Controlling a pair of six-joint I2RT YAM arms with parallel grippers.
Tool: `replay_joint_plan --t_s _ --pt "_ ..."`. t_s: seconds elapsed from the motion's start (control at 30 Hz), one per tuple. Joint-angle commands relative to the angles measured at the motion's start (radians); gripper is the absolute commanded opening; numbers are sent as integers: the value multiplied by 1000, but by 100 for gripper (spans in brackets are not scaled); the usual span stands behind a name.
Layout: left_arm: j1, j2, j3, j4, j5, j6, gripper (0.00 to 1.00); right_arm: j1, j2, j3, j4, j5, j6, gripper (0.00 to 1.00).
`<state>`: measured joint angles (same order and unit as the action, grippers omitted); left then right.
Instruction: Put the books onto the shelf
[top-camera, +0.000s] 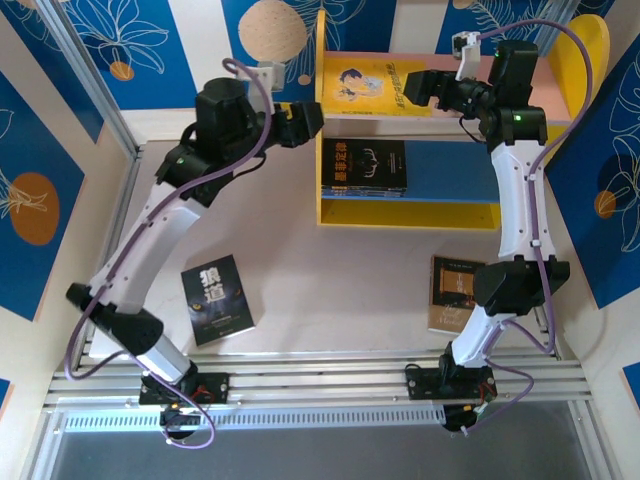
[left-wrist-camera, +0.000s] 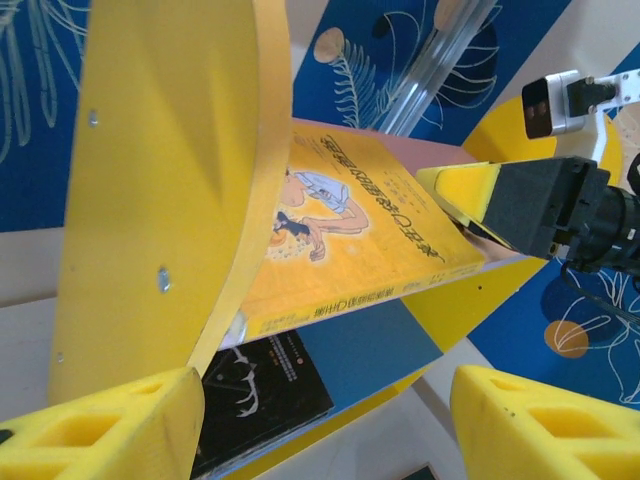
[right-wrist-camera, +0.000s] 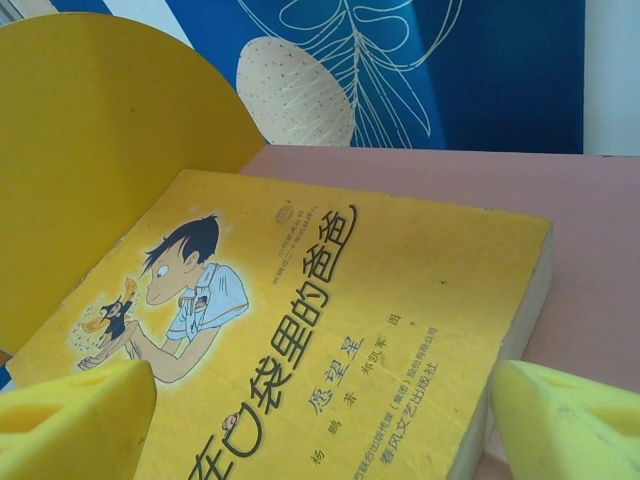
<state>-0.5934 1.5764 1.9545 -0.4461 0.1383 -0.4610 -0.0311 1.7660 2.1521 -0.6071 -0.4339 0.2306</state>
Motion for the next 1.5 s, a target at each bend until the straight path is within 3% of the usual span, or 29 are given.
replay_joint_plan --t_s 0.0,0.2,0.37,0.53,0.93,1.47 --pt "4 -107 -98 -22 -73 11 67 -20 -34 -61 -90 27 38 88" --pt "2 -327 -440 41 -107 -80 66 -20 -202 -213 -53 64 34 87" --pt "-12 -487 -740 139 -117 -186 66 38 -341 -357 -46 101 17 87" --pt "-22 -567 -881 191 -114 -255 65 122 -443 -452 -42 135 15 87" --pt "-48 -591 -850 145 -115 -249 65 317 -427 -450 -17 228 27 87" --pt "-49 -612 -839 122 -127 -238 65 364 -308 -320 -26 238 19 87"
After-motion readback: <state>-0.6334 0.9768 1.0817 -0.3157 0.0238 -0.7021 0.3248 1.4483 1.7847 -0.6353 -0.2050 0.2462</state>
